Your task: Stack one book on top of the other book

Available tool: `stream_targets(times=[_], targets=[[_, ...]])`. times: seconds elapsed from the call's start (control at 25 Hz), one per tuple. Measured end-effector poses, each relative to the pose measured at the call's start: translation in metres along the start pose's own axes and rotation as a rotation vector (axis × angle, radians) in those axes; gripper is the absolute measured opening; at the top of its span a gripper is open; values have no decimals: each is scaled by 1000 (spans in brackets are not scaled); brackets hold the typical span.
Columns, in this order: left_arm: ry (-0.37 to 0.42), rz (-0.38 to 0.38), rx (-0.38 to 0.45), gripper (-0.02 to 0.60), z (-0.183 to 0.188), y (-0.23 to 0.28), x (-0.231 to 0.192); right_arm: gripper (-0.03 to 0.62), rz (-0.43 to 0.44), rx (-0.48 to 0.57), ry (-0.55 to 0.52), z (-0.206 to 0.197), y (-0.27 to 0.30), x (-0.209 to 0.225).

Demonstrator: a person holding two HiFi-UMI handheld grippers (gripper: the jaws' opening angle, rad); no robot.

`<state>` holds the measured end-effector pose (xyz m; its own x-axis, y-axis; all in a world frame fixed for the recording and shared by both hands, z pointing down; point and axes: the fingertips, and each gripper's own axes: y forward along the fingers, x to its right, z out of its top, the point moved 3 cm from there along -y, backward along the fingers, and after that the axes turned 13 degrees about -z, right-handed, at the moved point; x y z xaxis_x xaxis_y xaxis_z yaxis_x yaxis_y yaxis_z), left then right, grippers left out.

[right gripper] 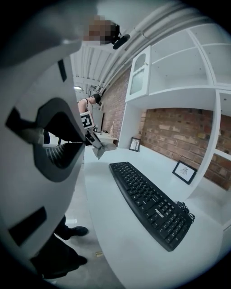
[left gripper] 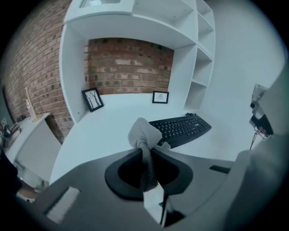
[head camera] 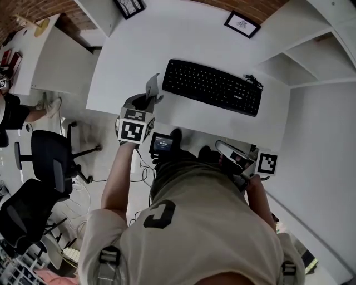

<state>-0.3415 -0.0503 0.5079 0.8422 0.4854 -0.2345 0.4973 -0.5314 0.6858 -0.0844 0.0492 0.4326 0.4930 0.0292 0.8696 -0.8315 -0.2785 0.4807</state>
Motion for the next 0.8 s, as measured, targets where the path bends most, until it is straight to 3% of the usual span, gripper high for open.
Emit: stream_targets(times=[0.24, 0.8], targets=[[65, 68, -110, 35, 11, 39, -19, 6, 30, -24, -21, 17, 6, 0], [123, 247, -337, 35, 5, 114, -24, 6, 144, -34, 7, 64, -40, 32]])
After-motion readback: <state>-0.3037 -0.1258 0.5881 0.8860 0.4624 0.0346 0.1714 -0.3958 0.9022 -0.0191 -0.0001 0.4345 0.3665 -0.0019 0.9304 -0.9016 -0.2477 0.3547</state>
